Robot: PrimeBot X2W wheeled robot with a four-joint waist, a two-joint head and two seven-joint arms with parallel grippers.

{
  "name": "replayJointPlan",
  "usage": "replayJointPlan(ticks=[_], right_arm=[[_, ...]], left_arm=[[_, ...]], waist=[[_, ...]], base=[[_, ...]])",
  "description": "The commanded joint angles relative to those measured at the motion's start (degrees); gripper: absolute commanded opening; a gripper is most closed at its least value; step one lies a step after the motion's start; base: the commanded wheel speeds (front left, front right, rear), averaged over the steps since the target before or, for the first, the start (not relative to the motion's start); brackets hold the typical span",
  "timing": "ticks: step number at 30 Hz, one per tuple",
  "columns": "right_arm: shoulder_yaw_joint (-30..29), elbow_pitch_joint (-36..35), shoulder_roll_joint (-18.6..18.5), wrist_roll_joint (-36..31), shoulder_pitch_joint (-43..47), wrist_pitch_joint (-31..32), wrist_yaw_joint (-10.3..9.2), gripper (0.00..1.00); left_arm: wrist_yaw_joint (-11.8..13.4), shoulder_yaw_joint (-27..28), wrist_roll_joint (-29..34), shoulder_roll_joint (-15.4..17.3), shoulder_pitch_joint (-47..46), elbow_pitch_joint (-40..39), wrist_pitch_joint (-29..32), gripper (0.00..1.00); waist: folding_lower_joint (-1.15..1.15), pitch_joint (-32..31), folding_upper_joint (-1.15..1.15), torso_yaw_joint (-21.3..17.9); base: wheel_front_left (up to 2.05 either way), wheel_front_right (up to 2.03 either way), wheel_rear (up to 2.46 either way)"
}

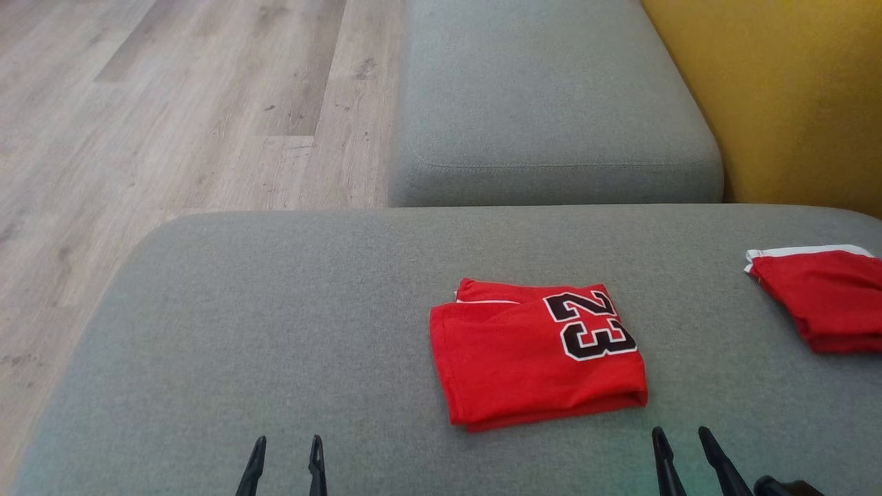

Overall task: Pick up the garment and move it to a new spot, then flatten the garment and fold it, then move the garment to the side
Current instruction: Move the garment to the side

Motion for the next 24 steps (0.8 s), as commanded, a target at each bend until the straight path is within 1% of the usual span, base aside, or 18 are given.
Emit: replayJointPlan(ticks=[1, 10, 17, 22, 24], right_arm=[[1.0, -2.1, -0.39, -0.62, -1.45, -0.77, 0.39, 1.0], [0.99, -2.08, 0.06, -1.32, -1.58, -0.77, 0.39, 1.0], [0.94, -1.48, 0.01, -1.52, -1.94, -0.77, 0.39, 1.0], [-0.13, 1.96, 0.27, -1.45, -3.66, -0.77, 0.39, 1.0], [-0.36, 4.76, 0.36, -0.89, -7.16, -0.77, 0.39, 1.0]], left_arm=[[-0.1, 1.67, 0.72, -0.7, -1.27, -1.17, -0.55, 1.0], [-0.35, 1.94, 1.26, -0.75, -1.18, -1.09, -0.55, 1.0], [-0.03, 1.56, 1.38, -0.77, -1.42, -1.39, -0.55, 1.0], [0.3, 0.87, 1.16, -0.78, -1.92, -2.04, -0.55, 1.0], [0.44, 0.29, 0.93, -0.78, -2.52, -2.25, -0.55, 1.0]], waist=[[0.0, 0.01, 0.0, -0.02], [0.0, 0.32, 0.0, -0.34], [0.0, 1.09, 0.0, -0.24], [0.0, 3.11, 0.0, 0.21], [0.0, 4.82, 0.0, 0.58]], base=[[0.0, 0.0, 0.0], [0.0, 0.0, 0.0], [0.0, 0.0, 0.0], [0.0, 0.0, 0.0], [0.0, 0.0, 0.0]])
